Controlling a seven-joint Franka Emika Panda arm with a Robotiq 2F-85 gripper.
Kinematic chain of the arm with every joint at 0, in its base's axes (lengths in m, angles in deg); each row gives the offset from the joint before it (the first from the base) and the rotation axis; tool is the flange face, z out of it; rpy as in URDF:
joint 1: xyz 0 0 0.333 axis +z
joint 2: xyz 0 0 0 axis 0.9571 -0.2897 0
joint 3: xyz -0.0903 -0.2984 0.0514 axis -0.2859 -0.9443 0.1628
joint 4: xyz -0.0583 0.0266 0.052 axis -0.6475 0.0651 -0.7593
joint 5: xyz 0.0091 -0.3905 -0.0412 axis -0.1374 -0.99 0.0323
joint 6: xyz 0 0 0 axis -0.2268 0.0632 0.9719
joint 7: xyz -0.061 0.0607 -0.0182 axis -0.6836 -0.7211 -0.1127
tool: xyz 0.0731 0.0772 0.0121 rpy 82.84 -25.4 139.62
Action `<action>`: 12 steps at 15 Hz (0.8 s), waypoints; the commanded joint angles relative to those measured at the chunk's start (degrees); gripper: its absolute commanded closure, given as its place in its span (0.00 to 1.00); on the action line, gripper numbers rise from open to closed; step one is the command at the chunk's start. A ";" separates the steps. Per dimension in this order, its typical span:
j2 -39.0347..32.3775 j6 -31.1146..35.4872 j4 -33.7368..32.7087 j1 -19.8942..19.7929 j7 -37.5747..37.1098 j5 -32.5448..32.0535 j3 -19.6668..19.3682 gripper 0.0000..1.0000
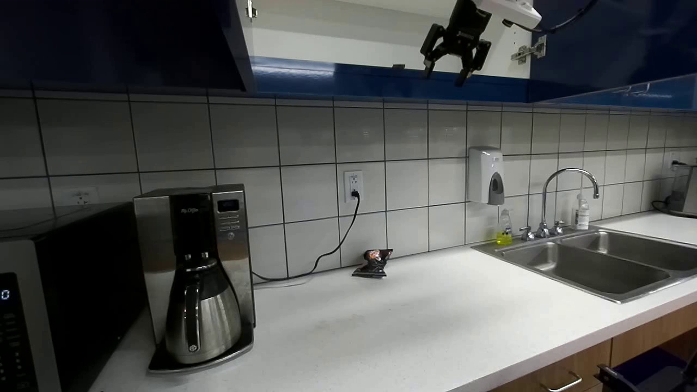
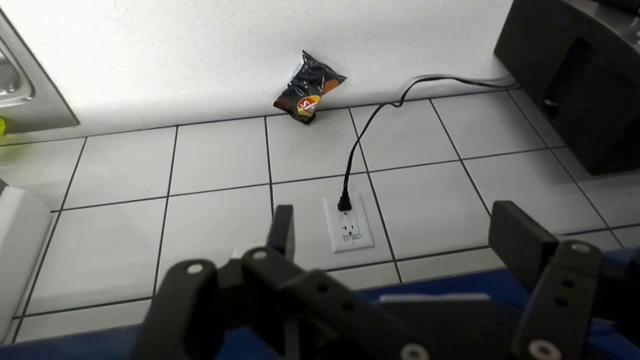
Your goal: Put the packet closest to you in the top cabinet
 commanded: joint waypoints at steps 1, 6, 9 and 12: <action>2.54 0.82 5.60 -0.64 3.36 0.71 0.44 0.00; 4.25 3.72 14.38 0.04 7.53 0.94 -0.09 0.00; 4.96 5.42 19.35 0.17 8.92 0.92 -0.15 0.00; 5.85 8.84 24.19 0.63 10.25 1.36 -0.53 0.00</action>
